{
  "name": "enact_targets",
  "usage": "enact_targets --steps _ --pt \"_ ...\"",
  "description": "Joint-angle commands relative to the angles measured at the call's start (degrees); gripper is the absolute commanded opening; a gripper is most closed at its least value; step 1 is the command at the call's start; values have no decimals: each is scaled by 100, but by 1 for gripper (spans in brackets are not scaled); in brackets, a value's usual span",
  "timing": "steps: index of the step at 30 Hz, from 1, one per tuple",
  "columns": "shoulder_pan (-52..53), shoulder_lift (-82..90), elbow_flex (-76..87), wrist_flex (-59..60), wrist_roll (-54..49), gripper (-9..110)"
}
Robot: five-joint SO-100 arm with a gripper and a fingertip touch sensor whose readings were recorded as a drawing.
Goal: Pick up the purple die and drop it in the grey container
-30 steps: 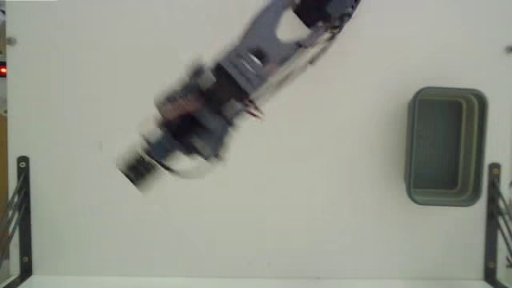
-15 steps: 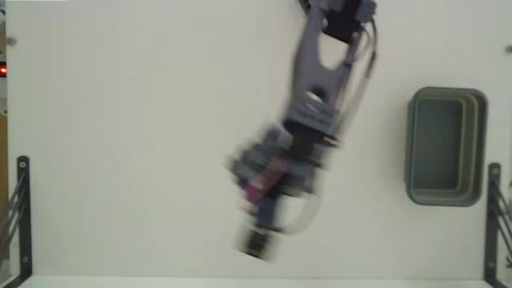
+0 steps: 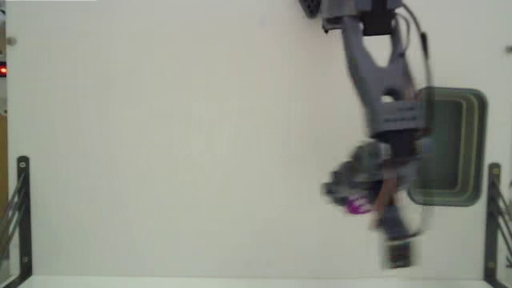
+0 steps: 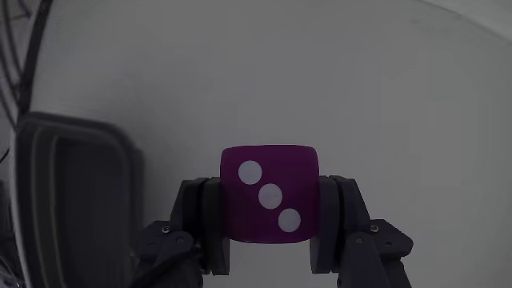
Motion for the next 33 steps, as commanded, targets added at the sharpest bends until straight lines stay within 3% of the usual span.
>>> enact_targets --steps 1,18,33 --pt "-617 639 75 -62 18 50" --pt "-2392 842 316 -97 18 50" --pt "-2580 864 341 -101 18 50"
